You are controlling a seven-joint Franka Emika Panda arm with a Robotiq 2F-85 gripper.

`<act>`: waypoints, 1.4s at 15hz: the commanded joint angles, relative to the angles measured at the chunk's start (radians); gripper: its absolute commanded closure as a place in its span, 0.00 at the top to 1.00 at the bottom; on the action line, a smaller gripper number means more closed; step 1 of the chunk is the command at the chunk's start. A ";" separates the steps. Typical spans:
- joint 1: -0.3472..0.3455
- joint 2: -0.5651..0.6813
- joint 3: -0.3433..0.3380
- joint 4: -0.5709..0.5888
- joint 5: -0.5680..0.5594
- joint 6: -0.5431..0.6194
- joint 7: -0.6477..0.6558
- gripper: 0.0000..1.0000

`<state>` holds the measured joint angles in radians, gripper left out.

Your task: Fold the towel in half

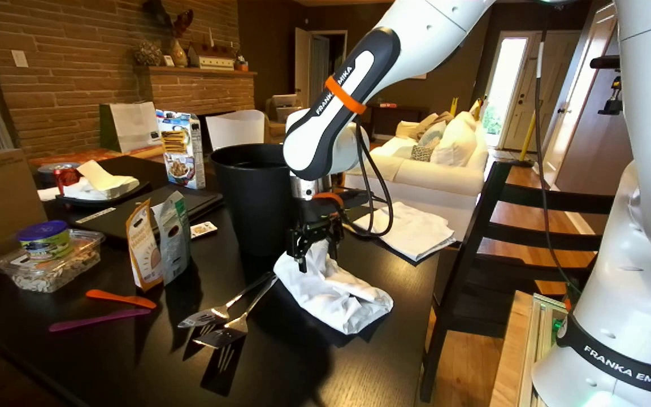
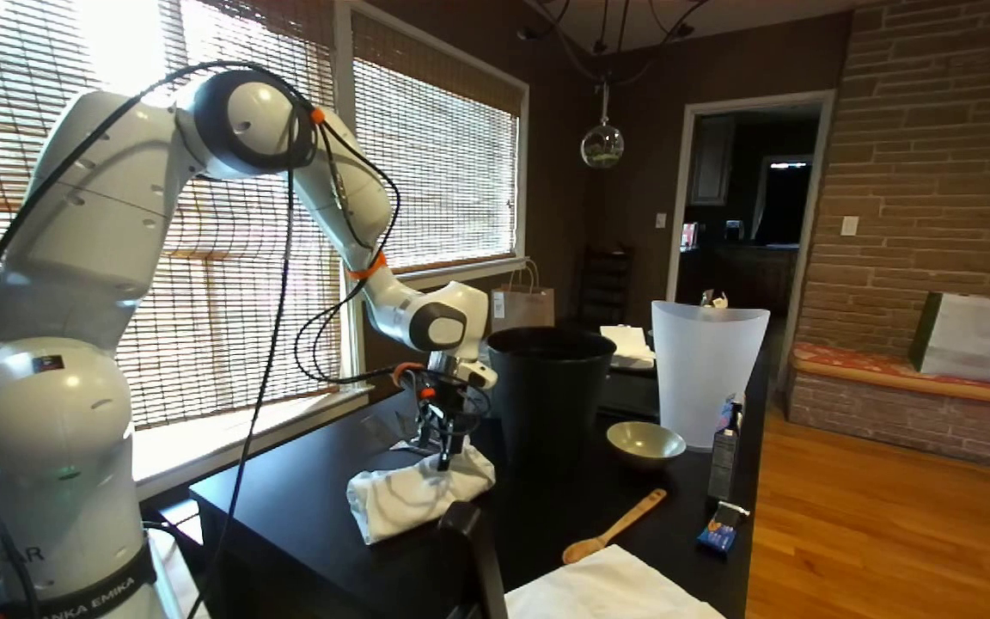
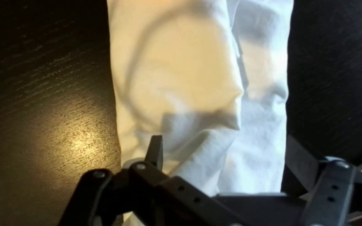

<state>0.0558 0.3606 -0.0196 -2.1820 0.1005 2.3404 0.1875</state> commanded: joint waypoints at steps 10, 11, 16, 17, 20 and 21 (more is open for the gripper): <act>-0.058 -0.230 -0.025 0.016 -0.040 -0.195 -0.064 1.00; -0.064 -0.248 -0.025 0.019 -0.036 -0.209 -0.073 1.00; -0.083 -0.296 -0.026 0.052 -0.030 -0.298 -0.113 1.00; -0.084 -0.299 -0.026 0.061 -0.031 -0.315 -0.115 1.00; -0.084 -0.289 -0.023 0.062 -0.029 -0.310 -0.098 1.00; -0.086 -0.289 -0.024 0.070 -0.029 -0.323 -0.101 1.00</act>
<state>-0.0261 0.0711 -0.0468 -2.1144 0.0717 2.0204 0.0867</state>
